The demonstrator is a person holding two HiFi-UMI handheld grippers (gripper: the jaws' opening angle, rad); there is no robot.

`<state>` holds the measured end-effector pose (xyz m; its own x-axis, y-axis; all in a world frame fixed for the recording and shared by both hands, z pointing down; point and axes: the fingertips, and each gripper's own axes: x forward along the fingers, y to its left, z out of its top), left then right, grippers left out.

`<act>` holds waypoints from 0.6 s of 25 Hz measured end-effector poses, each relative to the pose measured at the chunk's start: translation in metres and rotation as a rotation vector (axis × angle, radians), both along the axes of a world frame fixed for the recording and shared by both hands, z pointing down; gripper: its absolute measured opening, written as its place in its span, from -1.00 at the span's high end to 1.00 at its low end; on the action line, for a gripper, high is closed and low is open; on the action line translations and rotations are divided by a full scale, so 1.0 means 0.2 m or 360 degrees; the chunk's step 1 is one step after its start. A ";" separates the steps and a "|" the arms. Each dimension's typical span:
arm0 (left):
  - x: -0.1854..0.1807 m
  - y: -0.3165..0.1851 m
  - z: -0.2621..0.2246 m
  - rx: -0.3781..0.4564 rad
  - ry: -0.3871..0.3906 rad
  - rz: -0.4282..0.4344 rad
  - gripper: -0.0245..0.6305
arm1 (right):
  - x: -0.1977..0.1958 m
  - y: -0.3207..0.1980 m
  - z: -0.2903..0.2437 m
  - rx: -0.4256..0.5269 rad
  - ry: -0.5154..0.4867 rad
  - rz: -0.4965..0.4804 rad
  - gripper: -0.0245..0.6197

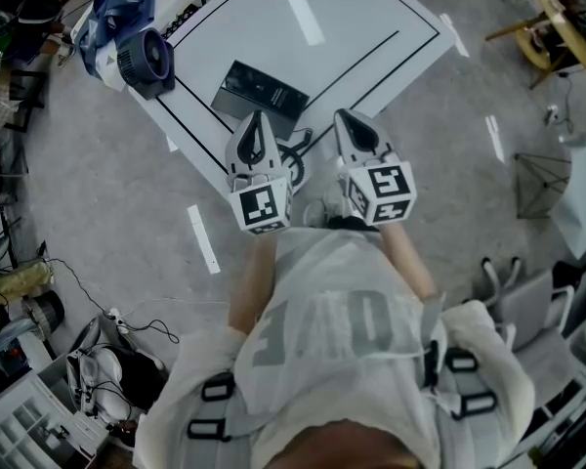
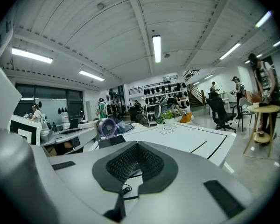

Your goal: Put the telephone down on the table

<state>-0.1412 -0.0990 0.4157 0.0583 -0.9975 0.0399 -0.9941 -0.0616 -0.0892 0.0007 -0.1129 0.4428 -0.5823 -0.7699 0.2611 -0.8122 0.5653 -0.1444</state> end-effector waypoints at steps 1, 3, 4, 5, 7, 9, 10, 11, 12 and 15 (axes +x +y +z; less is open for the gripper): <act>0.02 0.00 -0.01 0.0012 0.0014 0.0012 0.91 | 0.00 0.00 0.00 -0.0001 0.0003 0.0003 0.90; 0.04 -0.01 -0.04 0.0038 0.0063 0.0023 0.91 | 0.00 0.00 0.01 0.0000 0.0008 0.0007 0.90; 0.05 -0.01 -0.05 0.0045 0.0067 0.0029 0.91 | 0.00 0.00 0.01 0.0001 0.0010 0.0007 0.90; 0.05 -0.01 -0.05 0.0049 0.0060 0.0037 0.91 | 0.00 0.00 0.01 0.0003 0.0010 0.0007 0.90; 0.06 -0.01 -0.05 0.0056 0.0039 0.0058 0.91 | 0.01 0.00 0.00 0.0004 0.0008 0.0009 0.90; 0.08 -0.01 -0.06 0.0058 0.0043 0.0066 0.91 | 0.01 0.00 0.01 0.0005 0.0006 0.0015 0.90; 0.08 -0.02 -0.06 0.0059 0.0044 0.0072 0.91 | 0.02 0.00 0.01 0.0005 0.0005 0.0018 0.90; 0.09 -0.02 -0.06 0.0060 0.0047 0.0078 0.91 | 0.02 -0.01 0.01 0.0005 0.0005 0.0021 0.90; 0.09 -0.02 -0.06 0.0061 0.0051 0.0083 0.91 | 0.02 -0.01 0.01 0.0005 0.0003 0.0024 0.90; 0.08 -0.02 -0.05 0.0055 0.0070 0.0077 0.91 | 0.03 -0.01 0.01 0.0007 0.0000 0.0031 0.90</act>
